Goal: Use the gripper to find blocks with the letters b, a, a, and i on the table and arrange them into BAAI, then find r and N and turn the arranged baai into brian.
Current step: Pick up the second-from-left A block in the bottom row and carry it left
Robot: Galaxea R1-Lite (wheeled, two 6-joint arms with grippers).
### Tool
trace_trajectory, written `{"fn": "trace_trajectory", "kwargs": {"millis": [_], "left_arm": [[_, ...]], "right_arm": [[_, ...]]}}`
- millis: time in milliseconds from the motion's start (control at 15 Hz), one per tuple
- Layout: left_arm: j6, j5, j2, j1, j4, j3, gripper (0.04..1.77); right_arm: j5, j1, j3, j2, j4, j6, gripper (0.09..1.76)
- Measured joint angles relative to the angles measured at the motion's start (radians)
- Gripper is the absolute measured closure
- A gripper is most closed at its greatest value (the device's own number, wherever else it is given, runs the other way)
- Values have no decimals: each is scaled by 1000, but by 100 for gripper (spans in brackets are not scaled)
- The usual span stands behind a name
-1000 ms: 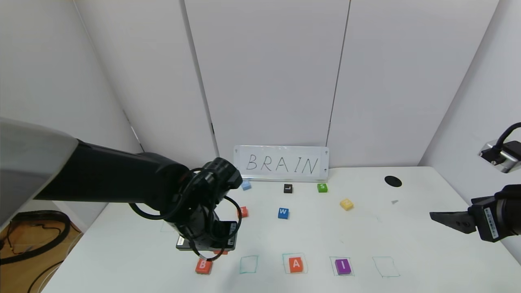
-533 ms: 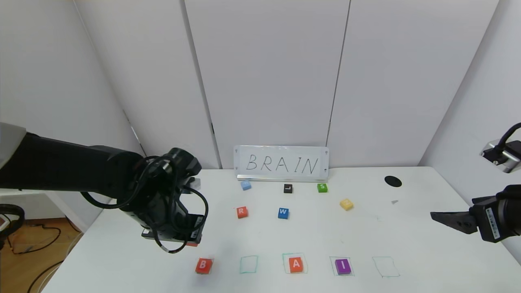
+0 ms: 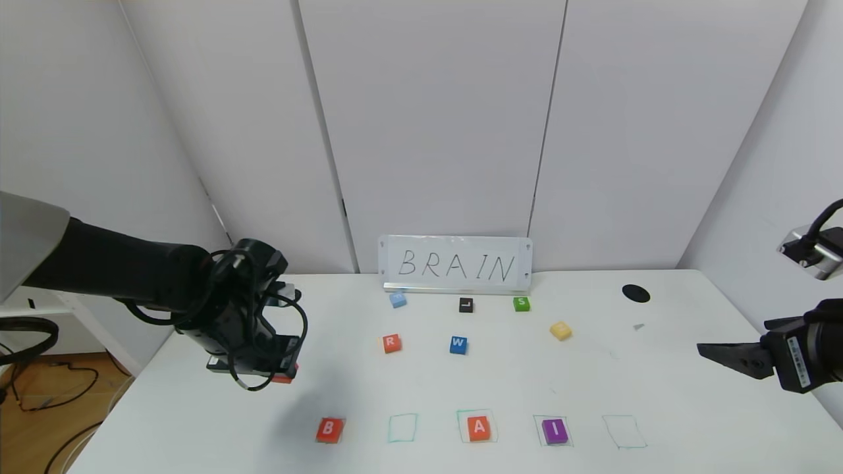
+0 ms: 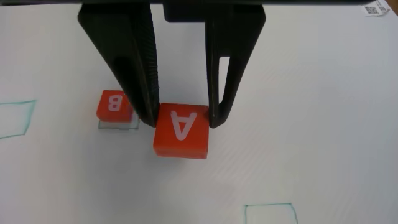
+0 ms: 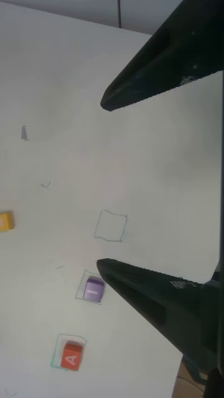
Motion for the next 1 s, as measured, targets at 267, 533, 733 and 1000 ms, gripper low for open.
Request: {"fn": "trace_trajectory", "kwargs": {"millis": [267, 533, 733, 1000], "left_arm": [[23, 0, 44, 65, 5, -59, 131], [30, 0, 100, 99, 9, -129, 131], [34, 0, 150, 124, 9, -172, 131], [51, -1, 206, 152, 2, -196, 131]], "right_arm": [[0, 1, 3, -3, 0, -4, 14], [0, 2, 5, -3, 0, -5, 14], [1, 2, 6, -1, -1, -5, 14], [0, 1, 6, 5, -1, -6, 14]]}}
